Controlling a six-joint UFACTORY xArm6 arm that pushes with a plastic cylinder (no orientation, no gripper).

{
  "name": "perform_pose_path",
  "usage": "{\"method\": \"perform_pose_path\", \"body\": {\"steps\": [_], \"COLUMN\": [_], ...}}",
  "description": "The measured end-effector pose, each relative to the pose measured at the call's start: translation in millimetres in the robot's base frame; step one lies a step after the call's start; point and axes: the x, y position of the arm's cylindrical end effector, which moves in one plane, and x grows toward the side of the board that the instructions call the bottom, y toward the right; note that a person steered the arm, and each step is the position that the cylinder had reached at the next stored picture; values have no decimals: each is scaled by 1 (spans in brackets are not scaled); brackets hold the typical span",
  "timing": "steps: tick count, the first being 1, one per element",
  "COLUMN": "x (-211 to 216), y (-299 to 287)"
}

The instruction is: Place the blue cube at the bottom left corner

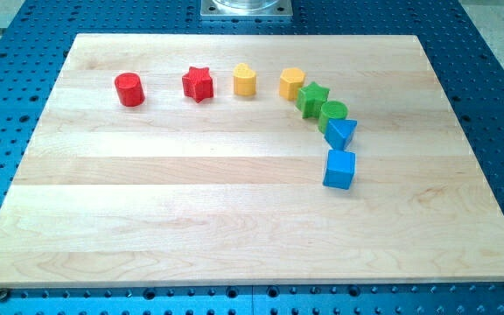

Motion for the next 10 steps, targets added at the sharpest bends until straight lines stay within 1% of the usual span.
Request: {"method": "perform_pose_path", "body": {"steps": [1, 2, 3, 7, 8, 9, 10], "x": [-61, -85, -30, -26, -26, -29, -19], "y": [-43, -139, -202, -203, -212, -273, -260]}}
